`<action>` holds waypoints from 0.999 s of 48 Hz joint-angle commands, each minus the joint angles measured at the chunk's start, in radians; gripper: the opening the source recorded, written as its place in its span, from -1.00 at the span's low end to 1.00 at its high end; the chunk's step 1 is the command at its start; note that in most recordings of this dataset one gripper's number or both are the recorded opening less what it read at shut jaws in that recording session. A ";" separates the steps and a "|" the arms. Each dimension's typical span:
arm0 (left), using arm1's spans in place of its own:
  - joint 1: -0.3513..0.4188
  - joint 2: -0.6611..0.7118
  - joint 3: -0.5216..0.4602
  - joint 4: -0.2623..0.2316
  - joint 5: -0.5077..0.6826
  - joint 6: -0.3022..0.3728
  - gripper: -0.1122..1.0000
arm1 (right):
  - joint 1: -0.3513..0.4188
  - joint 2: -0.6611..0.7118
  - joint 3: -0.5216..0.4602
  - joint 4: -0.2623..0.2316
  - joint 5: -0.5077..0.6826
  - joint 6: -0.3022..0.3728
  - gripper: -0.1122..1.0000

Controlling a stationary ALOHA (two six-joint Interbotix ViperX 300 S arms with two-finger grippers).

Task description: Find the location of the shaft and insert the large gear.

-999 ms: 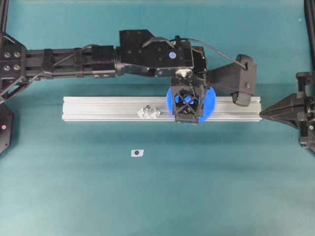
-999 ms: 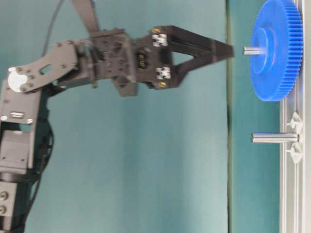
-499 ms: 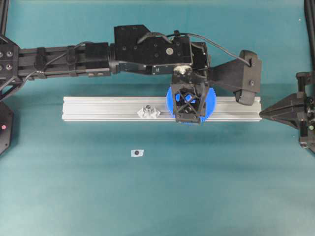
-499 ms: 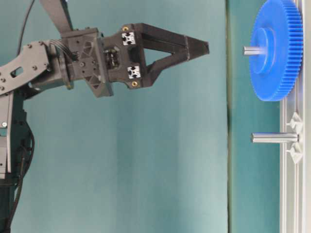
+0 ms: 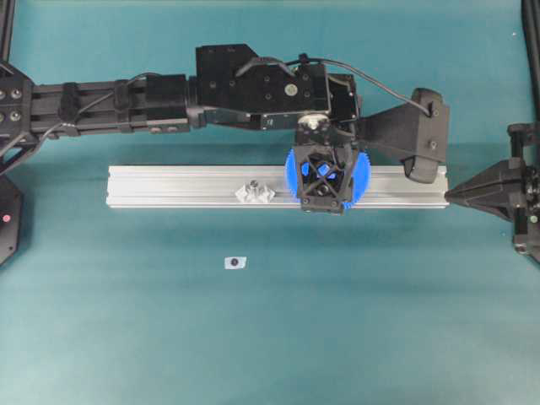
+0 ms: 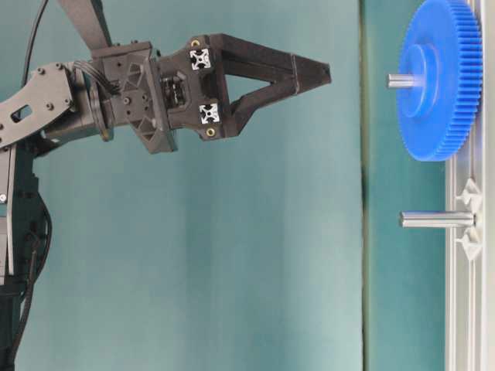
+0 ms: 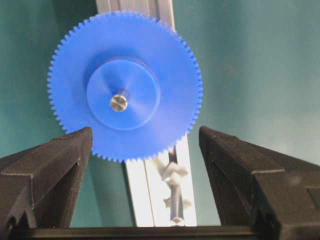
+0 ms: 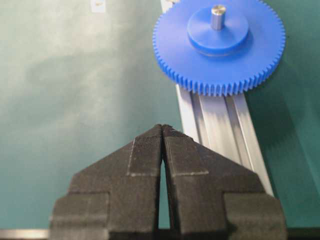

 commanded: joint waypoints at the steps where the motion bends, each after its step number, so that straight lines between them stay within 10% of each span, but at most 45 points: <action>1: -0.003 -0.054 -0.026 0.002 -0.003 -0.002 0.68 | 0.000 0.006 -0.011 -0.002 -0.006 0.011 -0.77; 48: -0.003 -0.051 -0.028 0.002 -0.003 0.000 0.68 | 0.000 -0.060 0.009 -0.002 -0.012 0.012 -0.77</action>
